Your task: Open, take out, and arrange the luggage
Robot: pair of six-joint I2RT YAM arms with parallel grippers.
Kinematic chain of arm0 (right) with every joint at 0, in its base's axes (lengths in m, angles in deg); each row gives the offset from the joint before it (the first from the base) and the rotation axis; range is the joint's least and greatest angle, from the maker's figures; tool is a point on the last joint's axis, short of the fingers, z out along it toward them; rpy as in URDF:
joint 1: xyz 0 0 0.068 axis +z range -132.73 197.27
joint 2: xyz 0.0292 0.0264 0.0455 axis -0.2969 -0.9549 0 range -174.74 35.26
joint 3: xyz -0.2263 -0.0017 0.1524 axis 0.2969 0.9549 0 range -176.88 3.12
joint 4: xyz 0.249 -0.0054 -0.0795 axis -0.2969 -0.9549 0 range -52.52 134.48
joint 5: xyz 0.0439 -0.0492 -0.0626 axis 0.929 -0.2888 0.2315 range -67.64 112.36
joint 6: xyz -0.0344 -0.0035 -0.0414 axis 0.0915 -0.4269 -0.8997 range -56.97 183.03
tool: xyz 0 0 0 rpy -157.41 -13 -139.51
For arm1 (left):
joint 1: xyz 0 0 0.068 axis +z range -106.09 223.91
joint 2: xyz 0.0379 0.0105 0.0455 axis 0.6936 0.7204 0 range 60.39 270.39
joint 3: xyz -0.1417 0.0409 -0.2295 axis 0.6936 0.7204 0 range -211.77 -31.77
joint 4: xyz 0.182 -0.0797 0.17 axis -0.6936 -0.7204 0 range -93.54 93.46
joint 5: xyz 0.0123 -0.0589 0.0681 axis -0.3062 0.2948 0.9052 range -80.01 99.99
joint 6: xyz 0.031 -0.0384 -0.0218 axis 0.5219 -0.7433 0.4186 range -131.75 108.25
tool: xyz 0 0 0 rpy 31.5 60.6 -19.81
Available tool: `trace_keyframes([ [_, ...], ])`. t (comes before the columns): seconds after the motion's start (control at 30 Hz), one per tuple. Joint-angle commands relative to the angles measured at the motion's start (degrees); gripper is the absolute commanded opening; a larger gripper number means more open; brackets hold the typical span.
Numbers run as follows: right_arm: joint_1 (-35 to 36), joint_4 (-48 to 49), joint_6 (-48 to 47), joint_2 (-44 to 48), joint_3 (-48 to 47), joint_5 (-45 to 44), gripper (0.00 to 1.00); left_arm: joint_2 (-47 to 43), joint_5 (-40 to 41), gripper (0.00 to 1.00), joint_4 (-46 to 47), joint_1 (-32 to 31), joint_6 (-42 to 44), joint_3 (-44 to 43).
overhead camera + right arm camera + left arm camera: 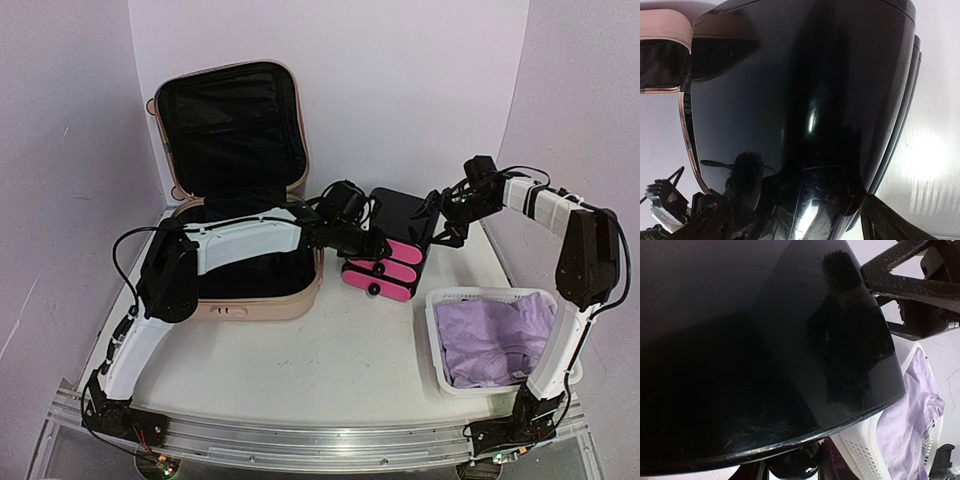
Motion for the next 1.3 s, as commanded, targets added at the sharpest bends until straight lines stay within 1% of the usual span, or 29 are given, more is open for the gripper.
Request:
trace_keyframes([
  [0.0,-1.17,0.94,-0.95,-0.93,-2.09,-1.72,0.87,-0.97,0.59,0.08,3.63,-2.98,0.50,-3.17],
  [0.13,-2.55,0.90,-0.94,-2.54,-2.54,-1.23,0.85,-2.46,0.95,0.07,3.56,-4.38,0.15,-1.11],
  [0.3,-3.84,0.92,-1.08,-3.64,-2.26,-0.58,0.85,-6.94,1.02,0.08,3.61,-5.35,-0.70,4.77],
  [0.57,-3.97,0.83,-1.30,-3.52,-2.52,0.06,0.85,-15.57,1.52,0.13,3.94,-6.18,-2.82,16.85],
  [0.7,-4.01,0.82,-1.21,-3.47,-2.95,0.23,0.85,-17.59,0.27,0.18,4.58,-6.54,-4.02,19.51],
  [0.77,-4.02,0.83,-1.21,-3.31,-3.18,0.06,0.85,-17.75,-0.30,0.24,4.69,-6.56,-4.06,19.64],
  [0.8,-3.96,0.81,-1.21,-3.23,-3.34,-0.04,0.85,-17.86,-0.49,0.28,4.70,-6.56,-3.87,19.62],
  [0.87,-3.97,0.81,-1.38,-2.89,-3.56,-0.19,0.85,-18.37,-0.93,0.46,4.61,-6.56,-2.78,19.84],
  [0.93,-3.97,0.68,-1.78,-2.25,-3.55,-0.38,0.85,-19.89,-2.05,0.57,4.62,-6.56,-1.23,20.97],
  [1.03,-4.00,-0.07,-2.94,-0.51,-2.98,-0.90,0.86,-24.42,-0.87,0.70,4.61,-6.57,2.25,24.84],
  [1.17,-4.05,-1.47,-5.56,3.29,-0.26,-1.81,0.93,-34.25,2.89,0.79,4.23,-6.15,8.29,33.10],
  [1.27,-3.98,-4.07,-8.31,6.17,0.51,-3.04,0.96,-41.80,4.42,0.82,1.27,-3.59,10.44,39.26],
])
